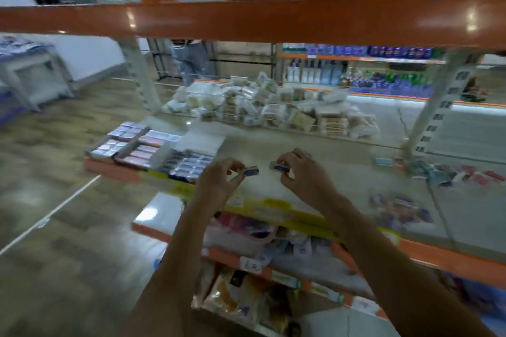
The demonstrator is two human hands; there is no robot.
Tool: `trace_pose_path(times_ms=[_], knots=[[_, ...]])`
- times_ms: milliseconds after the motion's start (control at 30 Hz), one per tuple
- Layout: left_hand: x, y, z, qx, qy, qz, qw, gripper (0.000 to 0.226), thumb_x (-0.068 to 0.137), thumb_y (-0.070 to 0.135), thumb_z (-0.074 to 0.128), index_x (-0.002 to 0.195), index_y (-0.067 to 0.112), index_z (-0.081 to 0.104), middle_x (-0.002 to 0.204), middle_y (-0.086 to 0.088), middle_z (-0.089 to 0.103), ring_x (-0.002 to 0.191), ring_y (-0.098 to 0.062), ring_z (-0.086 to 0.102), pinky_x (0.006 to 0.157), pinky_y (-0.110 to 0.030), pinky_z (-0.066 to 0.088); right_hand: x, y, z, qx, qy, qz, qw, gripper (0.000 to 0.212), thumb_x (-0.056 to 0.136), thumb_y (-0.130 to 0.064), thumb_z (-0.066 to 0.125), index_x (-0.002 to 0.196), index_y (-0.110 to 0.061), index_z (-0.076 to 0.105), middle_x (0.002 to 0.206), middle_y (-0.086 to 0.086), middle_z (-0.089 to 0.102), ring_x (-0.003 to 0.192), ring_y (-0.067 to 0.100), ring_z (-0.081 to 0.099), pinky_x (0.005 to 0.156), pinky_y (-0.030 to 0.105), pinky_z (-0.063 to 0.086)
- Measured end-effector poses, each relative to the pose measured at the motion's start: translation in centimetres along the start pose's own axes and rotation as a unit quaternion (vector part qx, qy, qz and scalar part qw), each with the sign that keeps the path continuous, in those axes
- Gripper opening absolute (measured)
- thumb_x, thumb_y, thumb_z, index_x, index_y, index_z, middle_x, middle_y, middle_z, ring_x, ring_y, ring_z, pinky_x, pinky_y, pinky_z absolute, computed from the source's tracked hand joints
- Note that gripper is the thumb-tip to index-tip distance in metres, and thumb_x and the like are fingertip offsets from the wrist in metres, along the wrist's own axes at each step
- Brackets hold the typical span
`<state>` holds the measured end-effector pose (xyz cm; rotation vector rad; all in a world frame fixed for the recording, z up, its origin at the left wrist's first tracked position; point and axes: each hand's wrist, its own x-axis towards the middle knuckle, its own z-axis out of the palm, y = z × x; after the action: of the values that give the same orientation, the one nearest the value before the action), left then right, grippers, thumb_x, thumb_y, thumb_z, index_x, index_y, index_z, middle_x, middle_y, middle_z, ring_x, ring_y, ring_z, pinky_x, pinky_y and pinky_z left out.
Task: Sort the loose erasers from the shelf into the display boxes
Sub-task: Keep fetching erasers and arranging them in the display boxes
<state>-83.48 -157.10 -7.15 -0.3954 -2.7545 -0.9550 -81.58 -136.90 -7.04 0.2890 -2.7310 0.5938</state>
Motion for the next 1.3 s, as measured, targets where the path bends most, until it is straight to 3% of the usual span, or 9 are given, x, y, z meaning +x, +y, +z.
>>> trace_pose_path(times_ms=[133,233,400,567,600,667,733,1067,1300], knots=[[-0.9,-6.2,-4.6,-0.001,0.016,-0.011,1.0,0.011,0.083,0.015,0.067,0.094,0.018,0.068,0.091,0.001,0.07,0.083,-0.015,0.064,0.068,-0.025,0.044,2.5,-5.8,3.6,0.01,-0.005,-0.024,1.0,0.028,0.086,-0.016,0.057,0.113,-0.012,0.059,0.109,0.006,0.056,0.105,0.022,0.049,0.08,0.027,0.04],[-1.1,-10.4,-7.1,0.021,0.046,-0.027,0.998,0.01,0.083,0.017,0.067,0.092,0.021,0.069,0.09,0.007,0.07,0.076,-0.005,0.06,0.062,-0.018,0.039,4.4,-9.1,6.1,0.027,-0.014,-0.038,0.999,0.027,0.083,-0.012,0.058,0.11,-0.009,0.062,0.106,0.008,0.059,0.103,0.025,0.051,0.08,0.032,0.041],[0.2,-16.2,-9.6,0.021,0.057,-0.029,0.998,0.016,0.083,0.015,0.068,0.098,0.018,0.07,0.093,-0.001,0.07,0.084,-0.019,0.063,0.073,-0.035,0.05,8.2,-12.2,10.1,0.022,-0.014,-0.048,0.999,0.023,0.083,-0.015,0.059,0.106,-0.014,0.062,0.1,0.005,0.061,0.098,0.022,0.053,0.073,0.026,0.038],[3.6,-20.3,-10.9,0.019,0.05,-0.023,0.998,0.014,0.081,0.014,0.068,0.093,0.023,0.068,0.087,0.009,0.066,0.075,-0.007,0.062,0.064,-0.015,0.046,12.8,-12.9,13.1,-0.015,-0.025,-0.045,0.999,0.022,0.084,-0.015,0.059,0.105,-0.013,0.063,0.099,0.004,0.062,0.096,0.022,0.053,0.07,0.028,0.04],[4.5,-20.9,-11.1,0.017,0.041,-0.012,0.999,0.015,0.082,0.015,0.068,0.093,0.023,0.068,0.089,0.009,0.066,0.078,-0.008,0.062,0.067,-0.018,0.049,13.6,-12.7,13.5,-0.027,-0.034,-0.04,0.998,0.021,0.084,-0.014,0.058,0.105,-0.014,0.064,0.097,0.004,0.063,0.095,0.021,0.053,0.069,0.026,0.037],[6.2,-21.6,-11.5,0.027,0.027,0.015,0.999,0.015,0.082,0.015,0.067,0.096,0.022,0.068,0.093,0.009,0.067,0.088,-0.015,0.06,0.077,-0.033,0.051,15.0,-12.4,14.2,-0.045,-0.058,-0.03,0.997,0.021,0.084,-0.014,0.057,0.104,-0.013,0.065,0.094,0.005,0.062,0.093,0.021,0.052,0.069,0.025,0.035],[7.9,-22.1,-11.8,0.035,0.016,0.035,0.999,0.015,0.083,0.016,0.067,0.097,0.022,0.068,0.096,0.009,0.068,0.093,-0.017,0.059,0.081,-0.037,0.049,15.9,-12.1,14.8,-0.053,-0.084,-0.01,0.995,0.019,0.085,-0.015,0.058,0.102,-0.012,0.065,0.092,0.006,0.062,0.091,0.021,0.052,0.072,0.027,0.038],[12.4,-22.1,-10.5,0.028,-0.082,0.138,0.987,0.018,0.086,0.023,0.066,0.104,0.022,0.068,0.107,0.004,0.063,0.103,-0.015,0.051,0.085,-0.027,0.04,16.5,-13.3,16.1,-0.05,-0.089,0.058,0.993,0.016,0.088,-0.016,0.059,0.102,-0.015,0.065,0.097,-0.003,0.05,0.082,0.012,0.053,0.069,0.015,0.035],[13.7,-22.4,-10.0,0.083,-0.14,0.191,0.968,0.023,0.09,0.031,0.058,0.112,0.027,0.064,0.112,0.008,0.061,0.105,-0.014,0.044,0.084,-0.022,0.031,16.1,-14.3,16.3,-0.065,-0.066,0.114,0.989,0.017,0.09,-0.018,0.055,0.106,-0.019,0.063,0.101,-0.002,0.056,0.088,0.012,0.053,0.072,0.015,0.034]])
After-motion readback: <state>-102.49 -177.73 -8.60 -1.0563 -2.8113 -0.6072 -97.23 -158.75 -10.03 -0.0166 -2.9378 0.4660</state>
